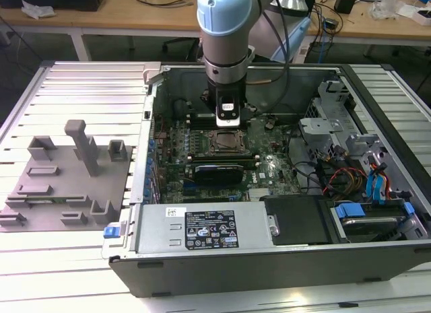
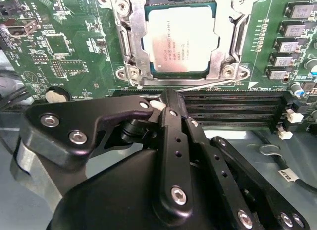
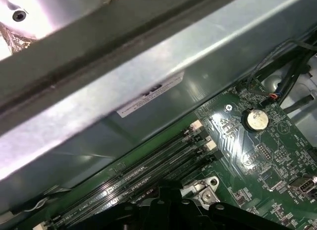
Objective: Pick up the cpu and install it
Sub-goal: 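Install the first cpu locking lever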
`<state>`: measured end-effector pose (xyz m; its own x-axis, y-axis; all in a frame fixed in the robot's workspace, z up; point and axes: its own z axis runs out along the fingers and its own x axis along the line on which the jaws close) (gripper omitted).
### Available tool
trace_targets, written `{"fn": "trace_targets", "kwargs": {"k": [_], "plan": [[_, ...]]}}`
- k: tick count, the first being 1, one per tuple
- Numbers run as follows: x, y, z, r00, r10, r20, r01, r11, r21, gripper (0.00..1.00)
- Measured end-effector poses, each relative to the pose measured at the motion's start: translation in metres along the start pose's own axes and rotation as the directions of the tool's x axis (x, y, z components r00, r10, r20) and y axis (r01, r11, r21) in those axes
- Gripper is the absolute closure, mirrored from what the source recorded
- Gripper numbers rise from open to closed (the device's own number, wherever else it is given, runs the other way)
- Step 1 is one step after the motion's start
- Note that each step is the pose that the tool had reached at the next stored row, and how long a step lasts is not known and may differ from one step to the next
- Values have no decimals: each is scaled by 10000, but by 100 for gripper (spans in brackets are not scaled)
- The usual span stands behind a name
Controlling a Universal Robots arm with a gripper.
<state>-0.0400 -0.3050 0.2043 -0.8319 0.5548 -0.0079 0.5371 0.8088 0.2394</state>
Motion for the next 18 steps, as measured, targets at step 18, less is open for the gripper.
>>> {"fn": "trace_targets", "kwargs": {"k": [18], "plan": [[24, -5, 5, 9949, 972, 257, -973, 9953, 21, 89]]}}
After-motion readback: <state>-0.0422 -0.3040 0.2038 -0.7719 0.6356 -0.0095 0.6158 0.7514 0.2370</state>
